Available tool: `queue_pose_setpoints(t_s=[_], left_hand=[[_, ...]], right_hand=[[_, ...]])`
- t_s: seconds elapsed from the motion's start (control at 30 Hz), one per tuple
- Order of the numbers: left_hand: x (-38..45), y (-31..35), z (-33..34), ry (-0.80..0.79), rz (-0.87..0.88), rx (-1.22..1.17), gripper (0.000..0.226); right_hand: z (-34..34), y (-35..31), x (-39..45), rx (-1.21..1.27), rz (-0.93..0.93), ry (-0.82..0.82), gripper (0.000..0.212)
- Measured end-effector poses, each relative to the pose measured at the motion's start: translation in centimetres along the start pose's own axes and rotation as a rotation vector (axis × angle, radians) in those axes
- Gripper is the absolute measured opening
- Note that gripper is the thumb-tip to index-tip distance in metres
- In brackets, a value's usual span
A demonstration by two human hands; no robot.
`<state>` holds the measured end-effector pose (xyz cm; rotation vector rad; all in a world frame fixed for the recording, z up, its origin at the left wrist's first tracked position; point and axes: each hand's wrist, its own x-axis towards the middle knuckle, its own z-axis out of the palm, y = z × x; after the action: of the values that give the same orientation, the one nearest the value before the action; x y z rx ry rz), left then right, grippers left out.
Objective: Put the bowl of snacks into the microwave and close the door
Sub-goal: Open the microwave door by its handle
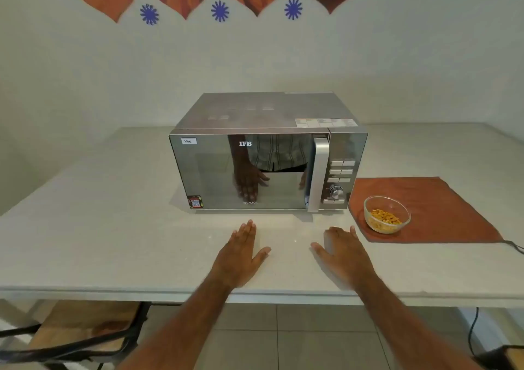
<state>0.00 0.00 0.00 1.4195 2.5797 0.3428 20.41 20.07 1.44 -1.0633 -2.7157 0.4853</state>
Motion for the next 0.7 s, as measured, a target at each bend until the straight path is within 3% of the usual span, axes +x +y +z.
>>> queue_pose_setpoints(t_s=[0.27, 0.4, 0.7], left_hand=[[3.1, 5.3, -2.7, 0.121, 0.007, -0.147, 0.069], [5.0, 9.0, -4.5, 0.155, 0.012, -0.189, 0.064], [9.1, 14.2, -7.9, 0.318, 0.01, -0.751, 0.045]], right_hand=[[-0.6, -0.3, 3.0, 0.382, 0.117, 0.044, 0.031], [-1.4, -0.9, 4.2, 0.457, 0.139, 0.06, 0.029], [-4.8, -2.6, 6.6, 0.661, 0.053, 0.128, 0.041]])
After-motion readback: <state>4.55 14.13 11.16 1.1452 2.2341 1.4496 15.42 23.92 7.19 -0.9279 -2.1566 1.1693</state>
